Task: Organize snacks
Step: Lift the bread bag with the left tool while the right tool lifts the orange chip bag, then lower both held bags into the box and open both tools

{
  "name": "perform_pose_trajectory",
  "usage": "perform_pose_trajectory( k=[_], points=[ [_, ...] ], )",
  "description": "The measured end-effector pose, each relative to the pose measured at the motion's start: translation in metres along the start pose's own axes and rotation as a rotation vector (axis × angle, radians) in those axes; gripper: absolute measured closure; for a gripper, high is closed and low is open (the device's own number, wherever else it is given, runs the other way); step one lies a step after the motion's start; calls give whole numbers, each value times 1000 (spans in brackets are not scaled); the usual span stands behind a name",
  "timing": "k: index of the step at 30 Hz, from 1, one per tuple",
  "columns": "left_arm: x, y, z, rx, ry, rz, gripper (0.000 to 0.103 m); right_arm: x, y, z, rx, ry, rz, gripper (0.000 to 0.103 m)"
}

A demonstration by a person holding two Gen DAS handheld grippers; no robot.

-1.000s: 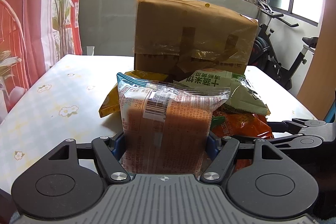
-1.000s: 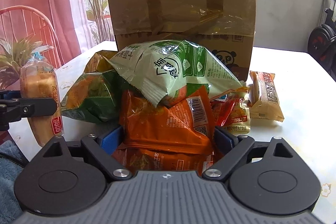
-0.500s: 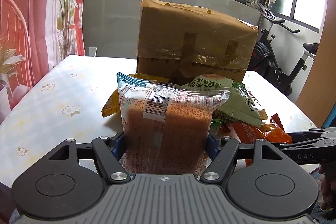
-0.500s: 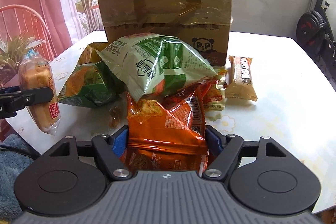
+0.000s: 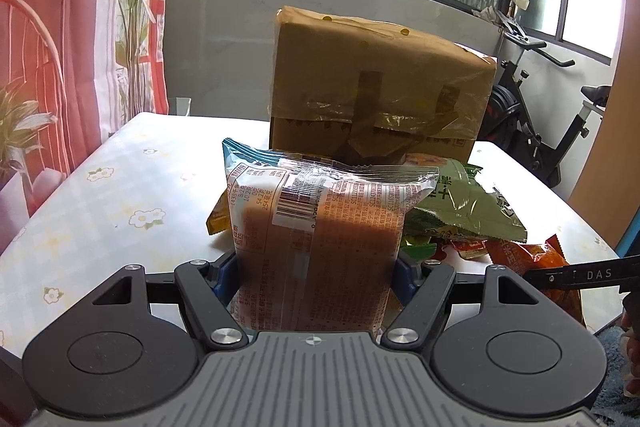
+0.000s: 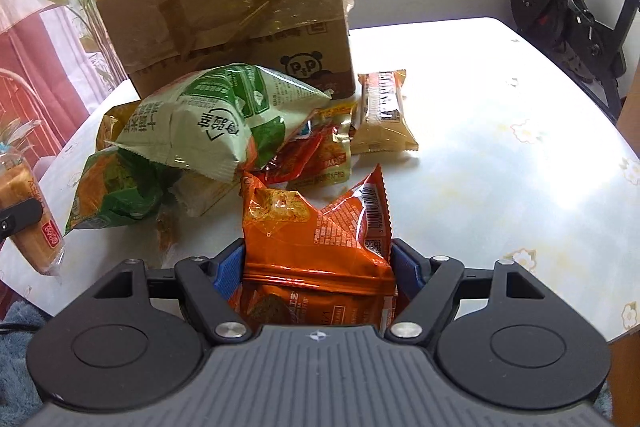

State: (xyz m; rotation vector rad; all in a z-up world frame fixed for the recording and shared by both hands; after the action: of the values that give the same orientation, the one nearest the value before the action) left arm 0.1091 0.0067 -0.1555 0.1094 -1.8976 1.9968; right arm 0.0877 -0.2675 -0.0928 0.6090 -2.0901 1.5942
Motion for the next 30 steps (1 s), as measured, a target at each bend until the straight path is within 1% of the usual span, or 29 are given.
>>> perform_pose_trajectory(
  k=[4,9,14,17,20,24,27,30],
  points=[
    [-1,0,0,2,1,-6,29,3,-4,10,-24,68,48,27],
    [-3,-1,-1,6,-6,-7,29,10,-12,21,-21,156,141,27],
    [-5,-7,-7,14,-25,-4,29,15,-23,26,5,189,219,27],
    [-5,-17,-10,15,-35,14,29,20,-32,26,20,190,275,27],
    [-6,-30,-11,-11,-49,39,29,26,-46,25,49,178,346,27],
    [-9,-50,-11,-39,-52,74,29,32,-68,19,93,155,457,27],
    [-16,-70,-9,-42,-46,105,29,34,-87,15,113,122,534,27],
    [-23,-90,-5,-48,-42,143,29,31,-111,7,146,83,581,27]
  ],
)
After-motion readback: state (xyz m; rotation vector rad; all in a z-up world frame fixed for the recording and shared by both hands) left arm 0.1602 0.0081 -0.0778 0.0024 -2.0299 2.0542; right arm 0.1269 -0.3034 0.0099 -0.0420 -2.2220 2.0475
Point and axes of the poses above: each gripper's, at about its wrist camera, not at the fingertips, and x roughly against the way its jaws point, z to its right, y to its underside, the point moved 1 cm from there along -x, roughly the way its jaws point, and after that the axes turned 13 degrees about z, right-handed, at the moved point
